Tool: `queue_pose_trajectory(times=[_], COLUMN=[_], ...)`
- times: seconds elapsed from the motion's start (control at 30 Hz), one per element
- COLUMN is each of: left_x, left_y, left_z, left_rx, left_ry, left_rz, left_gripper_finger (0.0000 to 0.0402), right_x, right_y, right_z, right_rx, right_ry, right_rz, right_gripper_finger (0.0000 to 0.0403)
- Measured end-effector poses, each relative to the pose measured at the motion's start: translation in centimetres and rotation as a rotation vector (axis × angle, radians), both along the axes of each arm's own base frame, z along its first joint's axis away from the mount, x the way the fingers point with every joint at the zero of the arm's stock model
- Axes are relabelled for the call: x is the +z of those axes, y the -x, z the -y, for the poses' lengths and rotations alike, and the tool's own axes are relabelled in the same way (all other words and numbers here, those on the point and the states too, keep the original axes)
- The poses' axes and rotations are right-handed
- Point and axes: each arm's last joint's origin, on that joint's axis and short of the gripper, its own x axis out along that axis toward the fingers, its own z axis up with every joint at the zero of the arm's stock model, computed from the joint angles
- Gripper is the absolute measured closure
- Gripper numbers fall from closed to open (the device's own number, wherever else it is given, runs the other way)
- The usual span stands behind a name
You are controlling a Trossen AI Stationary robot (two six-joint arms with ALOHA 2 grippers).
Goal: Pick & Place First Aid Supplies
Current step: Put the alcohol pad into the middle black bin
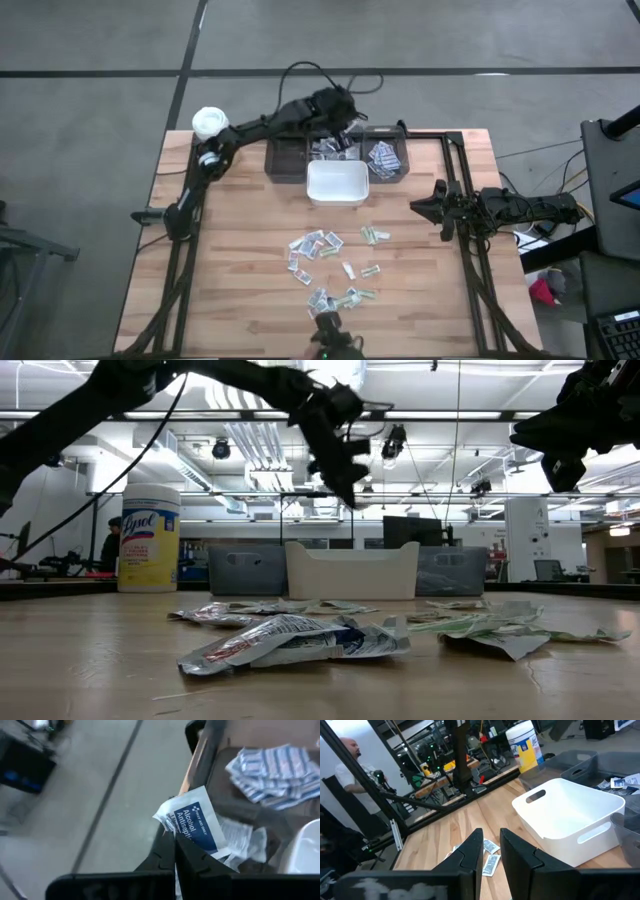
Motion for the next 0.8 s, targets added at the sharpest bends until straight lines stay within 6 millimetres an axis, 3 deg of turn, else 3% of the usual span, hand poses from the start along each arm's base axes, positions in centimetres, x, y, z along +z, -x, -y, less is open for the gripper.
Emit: queue_pose_trajectory(times=[0.17,0.5,0.8], left_x=[-2.3,-7.1,-8.7], left_y=[1.1,1.7,1.9], left_z=[-2.0,-1.8,-2.0], left_rx=[-0.068,-0.299,-0.329], left_ry=[0.086,0.139,0.16], left_rz=[-0.04,-0.205,-0.202], left_gripper_finger=[0.0402,0.0402,0.0401], right_x=[0.0,0.0,0.0], right_y=[0.0,0.0,0.0], right_z=[0.0,0.0,0.0], right_rx=[0.0,0.0,0.0], right_ry=[0.0,0.0,0.0], right_rz=[0.0,0.0,0.0], right_gripper_finger=[0.0339,0.0339,0.0339])
